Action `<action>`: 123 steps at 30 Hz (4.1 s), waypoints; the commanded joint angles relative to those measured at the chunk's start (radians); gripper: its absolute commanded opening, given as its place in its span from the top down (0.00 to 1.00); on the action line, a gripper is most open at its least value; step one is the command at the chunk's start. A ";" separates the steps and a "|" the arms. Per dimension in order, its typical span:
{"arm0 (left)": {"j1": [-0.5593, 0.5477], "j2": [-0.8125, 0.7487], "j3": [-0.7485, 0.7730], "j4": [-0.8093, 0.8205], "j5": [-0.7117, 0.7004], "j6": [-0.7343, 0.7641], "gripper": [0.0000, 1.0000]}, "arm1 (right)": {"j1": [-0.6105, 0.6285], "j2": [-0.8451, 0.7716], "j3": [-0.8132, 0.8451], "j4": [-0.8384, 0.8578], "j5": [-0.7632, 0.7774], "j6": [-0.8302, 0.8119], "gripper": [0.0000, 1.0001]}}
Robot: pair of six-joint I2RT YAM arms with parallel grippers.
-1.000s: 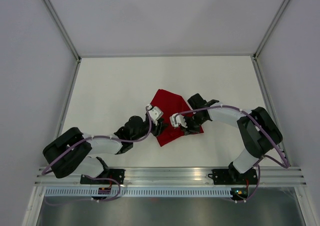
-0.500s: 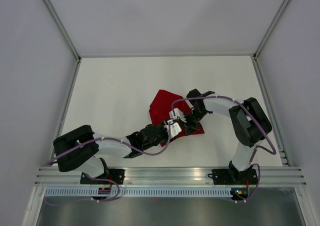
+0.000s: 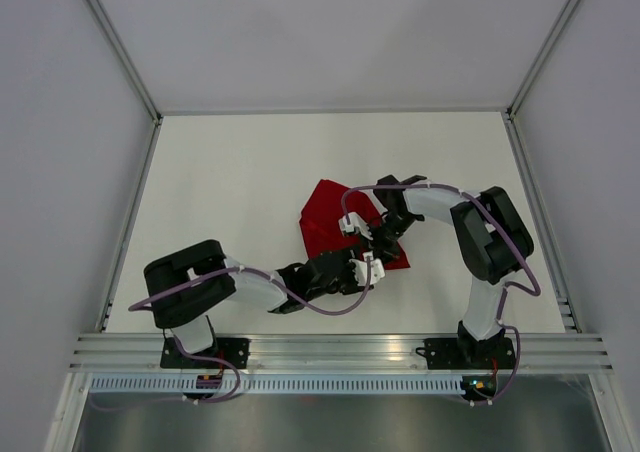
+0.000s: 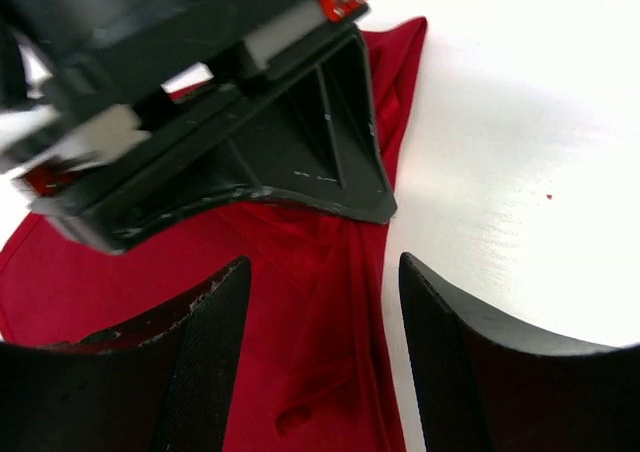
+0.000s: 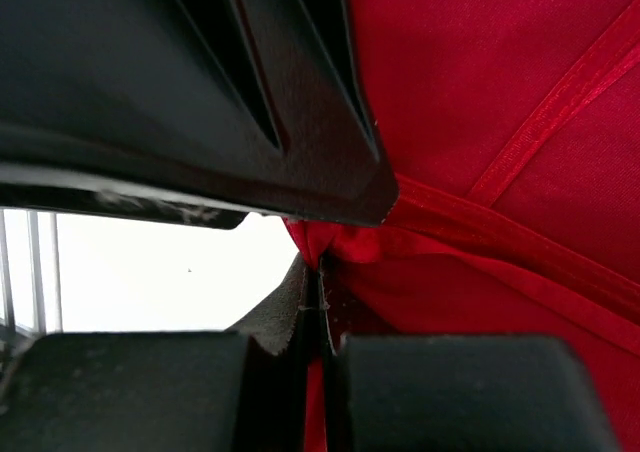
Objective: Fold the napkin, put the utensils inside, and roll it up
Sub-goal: Roll the napkin at the center of the board.
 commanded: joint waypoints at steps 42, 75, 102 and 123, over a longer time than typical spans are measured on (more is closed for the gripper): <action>0.036 0.166 -0.142 0.288 0.249 -0.452 0.98 | -0.072 -0.279 -0.090 0.189 -0.016 0.132 0.38; 0.263 0.283 -0.068 0.322 0.749 -0.818 0.98 | 0.168 -0.421 -0.429 0.472 0.168 0.129 0.32; 0.279 -0.033 -0.176 0.355 0.424 -0.779 0.60 | 0.026 -0.134 -0.225 0.114 0.001 0.043 0.88; -0.158 -0.166 -0.039 -0.062 -0.145 -0.109 0.51 | -0.036 0.158 0.000 -0.102 -0.051 0.014 0.91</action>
